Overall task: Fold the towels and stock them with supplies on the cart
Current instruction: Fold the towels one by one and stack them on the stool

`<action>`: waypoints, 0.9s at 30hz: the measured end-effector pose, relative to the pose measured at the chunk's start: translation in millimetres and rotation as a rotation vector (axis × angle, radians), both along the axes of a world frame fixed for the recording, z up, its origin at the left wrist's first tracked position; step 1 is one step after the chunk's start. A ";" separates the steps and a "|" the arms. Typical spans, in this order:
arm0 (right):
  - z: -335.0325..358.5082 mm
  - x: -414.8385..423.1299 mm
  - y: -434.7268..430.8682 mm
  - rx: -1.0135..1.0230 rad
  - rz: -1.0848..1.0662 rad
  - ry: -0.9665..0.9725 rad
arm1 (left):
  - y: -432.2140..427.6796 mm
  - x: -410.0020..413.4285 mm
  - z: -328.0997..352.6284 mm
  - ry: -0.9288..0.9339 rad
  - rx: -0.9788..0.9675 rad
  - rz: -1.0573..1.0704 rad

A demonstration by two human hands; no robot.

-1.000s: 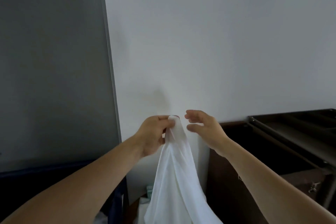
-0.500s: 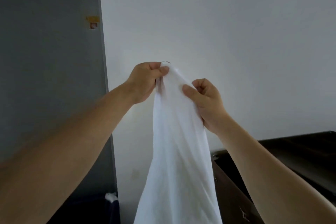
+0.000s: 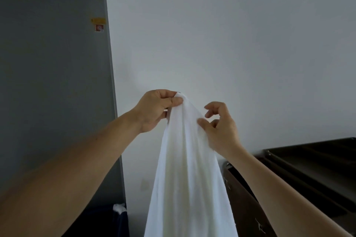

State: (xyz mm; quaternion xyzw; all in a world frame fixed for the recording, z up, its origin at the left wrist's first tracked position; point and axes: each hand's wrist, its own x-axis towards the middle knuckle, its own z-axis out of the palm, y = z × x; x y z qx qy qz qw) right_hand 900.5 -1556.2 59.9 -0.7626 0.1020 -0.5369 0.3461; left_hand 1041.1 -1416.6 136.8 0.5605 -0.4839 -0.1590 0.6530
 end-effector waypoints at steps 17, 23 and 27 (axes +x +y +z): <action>-44.7 -26.2 12.5 0.574 0.456 0.212 | 18.4 17.8 -54.5 0.056 0.405 -0.171; -63.0 -21.3 18.3 0.452 0.353 0.270 | 29.0 21.8 -78.2 0.084 0.649 -0.320; -64.4 -21.7 16.7 0.340 0.278 0.358 | 27.6 24.2 -87.9 0.128 0.554 -0.273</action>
